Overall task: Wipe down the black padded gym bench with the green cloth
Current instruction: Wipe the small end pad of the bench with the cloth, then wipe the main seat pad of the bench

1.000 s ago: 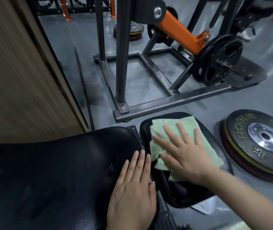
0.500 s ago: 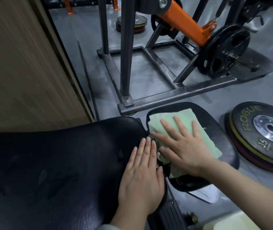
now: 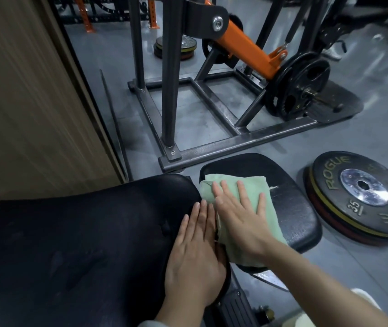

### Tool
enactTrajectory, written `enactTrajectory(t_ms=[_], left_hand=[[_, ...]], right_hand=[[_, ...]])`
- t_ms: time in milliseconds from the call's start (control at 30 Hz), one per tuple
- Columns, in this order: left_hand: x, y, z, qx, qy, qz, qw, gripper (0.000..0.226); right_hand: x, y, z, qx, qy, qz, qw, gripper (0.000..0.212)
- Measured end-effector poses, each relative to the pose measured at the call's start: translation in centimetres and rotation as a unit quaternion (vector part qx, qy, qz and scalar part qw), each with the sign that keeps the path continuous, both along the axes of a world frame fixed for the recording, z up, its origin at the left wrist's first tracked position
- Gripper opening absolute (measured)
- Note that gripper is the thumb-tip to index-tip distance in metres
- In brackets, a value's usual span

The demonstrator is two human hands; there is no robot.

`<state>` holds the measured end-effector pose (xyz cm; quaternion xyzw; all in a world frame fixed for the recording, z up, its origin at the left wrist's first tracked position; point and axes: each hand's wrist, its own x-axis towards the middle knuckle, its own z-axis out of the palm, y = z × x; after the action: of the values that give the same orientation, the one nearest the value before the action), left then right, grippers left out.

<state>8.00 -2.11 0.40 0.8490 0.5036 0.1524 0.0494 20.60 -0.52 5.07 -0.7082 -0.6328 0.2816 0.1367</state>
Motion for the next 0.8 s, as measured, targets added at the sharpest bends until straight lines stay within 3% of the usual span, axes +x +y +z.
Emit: enactTrajectory(t_ms=[67, 100, 167, 233, 267, 400, 567, 667, 800], left_hand=[[-0.2, 0.1, 0.0, -0.012, -0.007, -0.008, 1.0, 0.063], [-0.3, 0.1, 0.0, -0.016, -0.01, -0.014, 1.0, 0.064], [-0.4, 0.2, 0.1, -0.022, -0.01, -0.025, 0.999, 0.063], [-0.4, 0.2, 0.0, -0.037, -0.003, -0.032, 0.999, 0.059], [-0.6, 0.2, 0.2, -0.057, 0.002, -0.038, 0.998, 0.062], [0.2, 1.0, 1.1, -0.082, -0.054, -0.022, 0.995, 0.085], [6.5, 4.6, 3.3, -0.076, 0.007, -0.044, 0.996, 0.078], [9.3, 6.2, 3.0, -0.116, 0.033, -0.05, 0.991, 0.086], [7.4, 5.3, 1.8, -0.089, 0.052, -0.014, 0.995, 0.076]], right_hand=[[2.0, 0.6, 1.1, 0.059, 0.171, -0.082, 0.98, 0.052], [3.8, 0.7, 1.2, 0.131, 0.178, -0.117, 0.968, 0.047], [7.7, 1.0, 0.6, 0.188, 0.008, -0.139, 0.972, 0.044], [9.7, 0.8, -0.9, 0.071, -0.16, -0.123, 0.977, 0.05], [10.0, 0.9, -1.8, 0.033, -0.197, -0.118, 0.973, 0.052], [9.5, 0.9, -2.4, 0.062, -0.202, -0.118, 0.97, 0.056], [9.7, 1.0, -3.1, 0.093, -0.211, -0.125, 0.965, 0.081], [9.8, 0.9, -3.1, 0.141, -0.179, -0.117, 0.967, 0.084], [9.7, 0.7, -3.4, 0.163, -0.157, -0.098, 0.969, 0.082]])
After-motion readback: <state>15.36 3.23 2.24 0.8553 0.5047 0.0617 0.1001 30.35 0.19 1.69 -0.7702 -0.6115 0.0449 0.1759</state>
